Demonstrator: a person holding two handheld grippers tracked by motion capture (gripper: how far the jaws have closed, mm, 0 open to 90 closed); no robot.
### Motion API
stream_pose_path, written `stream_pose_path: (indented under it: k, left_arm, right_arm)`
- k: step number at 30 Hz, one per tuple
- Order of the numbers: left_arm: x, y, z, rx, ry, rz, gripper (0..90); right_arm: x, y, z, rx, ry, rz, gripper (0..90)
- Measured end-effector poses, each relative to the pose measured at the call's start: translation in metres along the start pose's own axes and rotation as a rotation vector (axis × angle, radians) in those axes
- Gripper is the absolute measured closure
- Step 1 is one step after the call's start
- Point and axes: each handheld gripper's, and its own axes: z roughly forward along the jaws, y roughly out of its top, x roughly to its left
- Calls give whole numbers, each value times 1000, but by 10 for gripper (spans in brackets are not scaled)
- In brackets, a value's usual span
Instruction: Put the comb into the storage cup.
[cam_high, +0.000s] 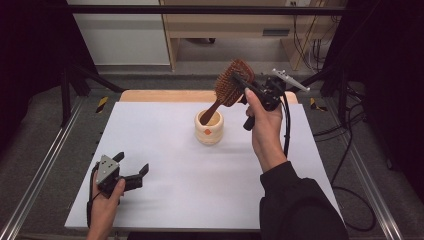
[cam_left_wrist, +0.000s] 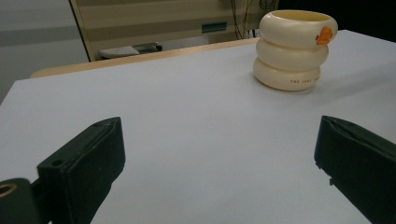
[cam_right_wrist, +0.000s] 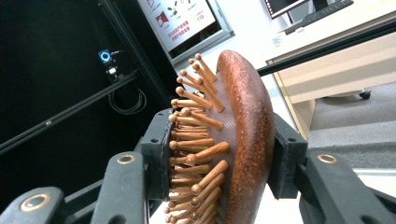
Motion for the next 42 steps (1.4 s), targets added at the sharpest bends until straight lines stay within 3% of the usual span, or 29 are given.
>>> stream_pose_path:
  k: [3, 21, 29, 33, 37, 42]
  left_arm:
    - [0, 0, 0, 0, 1, -3, 21]
    - [-1, 0, 0, -1, 2, 9, 28]
    - [-1, 0, 0, -2, 0, 15, 24]
    - [-1, 0, 1, -2, 7, 12, 23]
    - [-1, 0, 0, -6, 4, 10, 24]
    - [-1, 1, 0, -7, 4, 24, 25]
  right_arm:
    - [0, 2, 4, -2, 0, 8, 513]
    - [0, 9, 19, 4, -33, -49, 512]
    - [-4, 5, 26, 30, -58, -75, 512]
    - [-7, 1, 27, 29, -43, -66, 512]
    - [-9, -3, 31, 46, -72, -97, 512]
    - [-9, -7, 35, 61, -65, -85, 511]
